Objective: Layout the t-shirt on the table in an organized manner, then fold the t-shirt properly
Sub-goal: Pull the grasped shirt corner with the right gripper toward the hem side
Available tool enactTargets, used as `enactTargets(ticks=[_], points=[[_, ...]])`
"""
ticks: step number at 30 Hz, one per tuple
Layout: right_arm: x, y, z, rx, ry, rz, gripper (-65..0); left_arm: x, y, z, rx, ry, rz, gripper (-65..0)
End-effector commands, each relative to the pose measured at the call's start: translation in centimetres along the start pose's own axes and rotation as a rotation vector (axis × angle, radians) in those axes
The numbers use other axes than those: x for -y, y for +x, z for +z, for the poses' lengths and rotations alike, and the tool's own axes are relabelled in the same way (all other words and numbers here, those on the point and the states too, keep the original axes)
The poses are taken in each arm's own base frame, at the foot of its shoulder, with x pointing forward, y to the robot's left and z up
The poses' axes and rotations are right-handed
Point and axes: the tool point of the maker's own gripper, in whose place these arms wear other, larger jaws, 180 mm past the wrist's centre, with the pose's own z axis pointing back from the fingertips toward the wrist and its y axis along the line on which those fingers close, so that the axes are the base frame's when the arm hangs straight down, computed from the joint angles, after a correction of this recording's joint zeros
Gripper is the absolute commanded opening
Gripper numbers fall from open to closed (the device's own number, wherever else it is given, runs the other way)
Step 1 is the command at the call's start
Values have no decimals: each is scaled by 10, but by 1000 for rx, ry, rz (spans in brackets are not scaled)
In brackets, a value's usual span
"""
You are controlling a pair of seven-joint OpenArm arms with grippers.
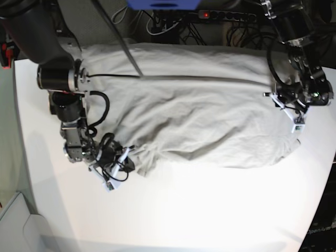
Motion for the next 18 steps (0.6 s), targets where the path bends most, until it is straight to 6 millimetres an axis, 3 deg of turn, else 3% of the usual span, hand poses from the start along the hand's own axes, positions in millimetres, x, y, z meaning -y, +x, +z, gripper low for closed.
enactTargets(ticks=[1,3,5,10,12,18], points=[[9,35,4,82,-9,41,-650,-4,13,7,39,11,-3,-442],[3,34,2,78,9,96,-650,-4,12,6,37,9,-2,-442],[12,32,0,68,-64,151,-650,-4,7,5,27,9,-4,-442],[47,34,8,63,-238,202,-650,-4,3,4,20,9,-8,-442],[64,47,13,87,-330,208,-650,-4,-3,3,9,8,-8,-442],[122,66,48,128,-627,215,-650,-4,-6,2,1,8,-9,-442]])
